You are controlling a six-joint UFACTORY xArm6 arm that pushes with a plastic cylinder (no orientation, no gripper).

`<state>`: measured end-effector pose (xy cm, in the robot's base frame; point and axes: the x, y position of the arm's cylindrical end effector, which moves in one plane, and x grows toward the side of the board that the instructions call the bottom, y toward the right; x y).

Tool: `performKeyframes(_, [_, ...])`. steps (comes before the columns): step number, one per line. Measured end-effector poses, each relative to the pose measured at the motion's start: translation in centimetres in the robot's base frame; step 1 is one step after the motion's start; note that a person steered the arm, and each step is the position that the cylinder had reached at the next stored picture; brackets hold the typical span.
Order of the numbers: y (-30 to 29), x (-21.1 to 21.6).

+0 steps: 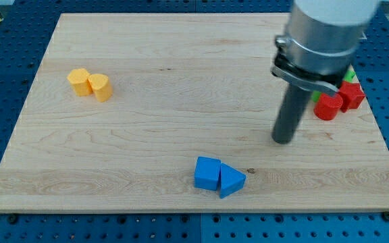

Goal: Slide the blue cube to the top right

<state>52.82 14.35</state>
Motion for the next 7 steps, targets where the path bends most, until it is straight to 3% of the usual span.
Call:
performKeyframes(2, [-0.1,9.1])
performKeyframes(4, [-8.8,9.0])
performKeyframes(7, [-13.4,9.0])
